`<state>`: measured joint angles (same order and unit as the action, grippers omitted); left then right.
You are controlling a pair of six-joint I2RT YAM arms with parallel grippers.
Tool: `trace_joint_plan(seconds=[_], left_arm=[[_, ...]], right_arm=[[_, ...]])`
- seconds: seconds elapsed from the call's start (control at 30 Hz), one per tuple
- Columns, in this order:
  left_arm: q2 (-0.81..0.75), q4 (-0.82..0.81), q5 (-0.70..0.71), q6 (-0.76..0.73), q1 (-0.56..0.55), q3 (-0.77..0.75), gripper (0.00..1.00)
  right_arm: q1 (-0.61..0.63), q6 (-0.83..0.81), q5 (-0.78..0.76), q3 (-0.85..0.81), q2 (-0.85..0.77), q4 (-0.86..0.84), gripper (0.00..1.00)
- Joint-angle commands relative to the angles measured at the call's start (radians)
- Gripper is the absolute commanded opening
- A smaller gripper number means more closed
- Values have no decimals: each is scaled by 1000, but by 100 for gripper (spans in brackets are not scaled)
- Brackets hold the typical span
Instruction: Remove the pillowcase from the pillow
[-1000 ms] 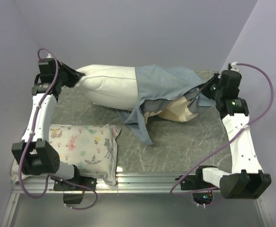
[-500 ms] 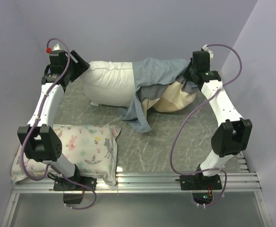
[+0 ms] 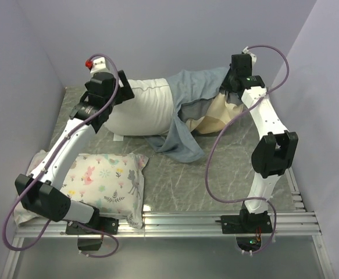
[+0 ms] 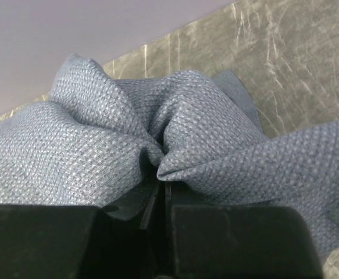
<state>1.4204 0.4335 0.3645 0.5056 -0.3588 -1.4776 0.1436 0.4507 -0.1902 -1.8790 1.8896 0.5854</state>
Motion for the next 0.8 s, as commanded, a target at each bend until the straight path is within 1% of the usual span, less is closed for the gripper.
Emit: trace_joint_plan(seconds=[0.0,0.07,0.13,0.2,0.33,0.43,0.53,0.6,0.67,0.73,0.77], left_arm=[[-43,-113,-35,-12,-46,37,99],[-47,-137,19,-21,-104,62,99],[-96,-186,48,-27,-137,103,99],[-127,-223,54,-22,-137,108,99],[-135,-185,79,-58,-137,-25,99],[-136,-179,106,-81,-135,-70,99],[-149,-183,128,-96,-135,-81,99],[-153,-177,120,-93,-137,-84,99],[-149,-148,68,-96,-137,-93,99],[-109,-101,35,-66,-141,-104,99],[-98,-76,46,-50,-147,-93,99]], right_arm=[[17,-6,54,-26,60,79,11],[20,-7,63,-43,78,83,12],[21,-17,60,-61,104,100,13],[22,-20,63,-66,115,106,13],[27,-21,72,-32,124,83,15],[27,-24,83,-34,144,85,16],[33,-30,86,-48,164,94,17],[34,-32,87,-57,174,96,19],[36,-33,94,-72,184,102,20],[37,-35,103,-83,192,106,24],[36,-35,103,-97,195,109,26]])
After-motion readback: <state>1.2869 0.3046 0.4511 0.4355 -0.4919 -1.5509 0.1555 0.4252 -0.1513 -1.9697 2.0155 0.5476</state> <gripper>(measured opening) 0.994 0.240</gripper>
